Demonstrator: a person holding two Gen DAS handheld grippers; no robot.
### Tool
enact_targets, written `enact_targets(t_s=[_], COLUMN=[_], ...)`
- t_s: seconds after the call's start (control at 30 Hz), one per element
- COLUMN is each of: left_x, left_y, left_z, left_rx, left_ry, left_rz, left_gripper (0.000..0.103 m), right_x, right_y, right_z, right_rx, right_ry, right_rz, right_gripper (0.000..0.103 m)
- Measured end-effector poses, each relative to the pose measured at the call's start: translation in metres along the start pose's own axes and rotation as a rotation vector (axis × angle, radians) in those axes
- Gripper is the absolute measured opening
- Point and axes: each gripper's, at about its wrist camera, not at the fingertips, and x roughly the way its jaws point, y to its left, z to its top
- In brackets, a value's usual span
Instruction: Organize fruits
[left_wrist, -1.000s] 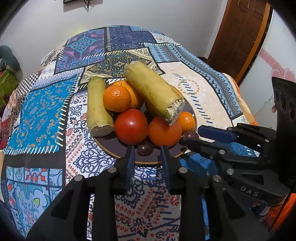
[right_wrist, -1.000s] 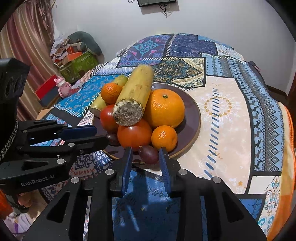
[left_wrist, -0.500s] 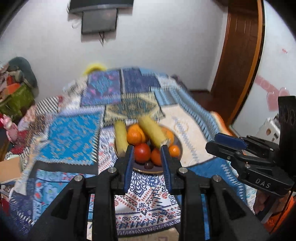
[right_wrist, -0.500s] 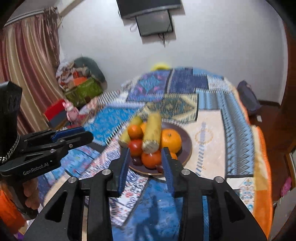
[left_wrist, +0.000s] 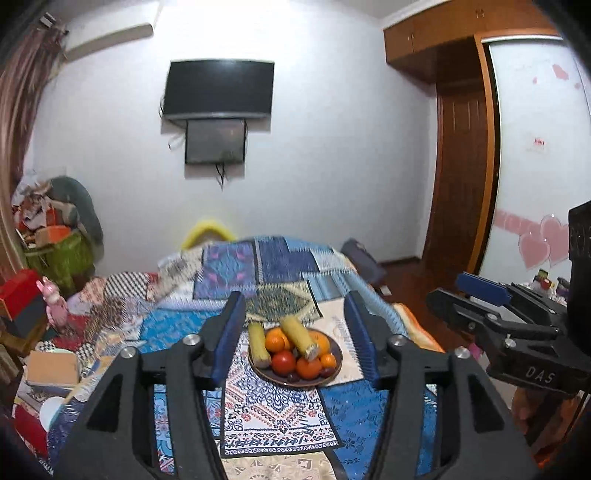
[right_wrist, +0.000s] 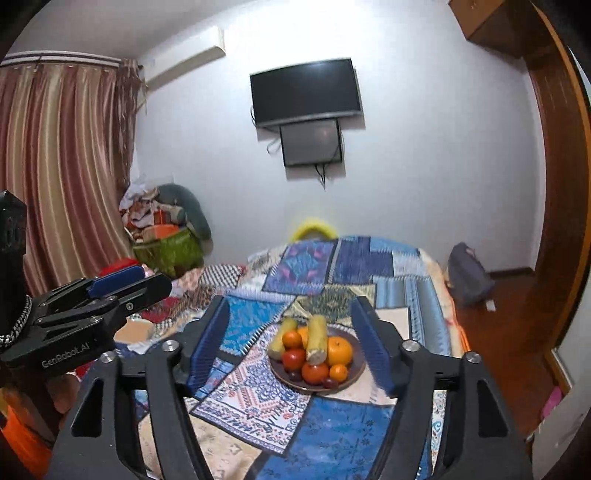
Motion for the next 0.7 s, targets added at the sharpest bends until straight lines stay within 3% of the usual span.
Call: enact_targets(t_s=[0.1, 0.33, 0.6, 0.7], left_x=[-0.015, -0.034, -0.046, -0.047], left_y=[0.0, -0.001, -0.001, -0.001], left_z=[0.002, 0.002, 0.0, -0.002], left_rx=[-0.007, -0.005, -0.008, -0.006], left_ry=[-0.03, -0.071, -0.11, -0.116], left_rz=[0.016, 0.038, 0.059, 0.065], left_gripper=[0.062, 0.079, 0.099, 0.102], right_x=[-0.007, -0.02, -0.028, -0.031], right_y=[0.006, 0.013, 0.013, 0.014], right_z=[0.001, 0.001, 0.001, -0.002], right_rx=[-0.012, -0.018, -0.018, -0.02], right_ry=[-0.034, -0.086, -0.098, -0.099], right_rz=[-0.022, -0.056, -0.071, -0.076], right_gripper=[0.084, 0.101, 0.103, 0.103])
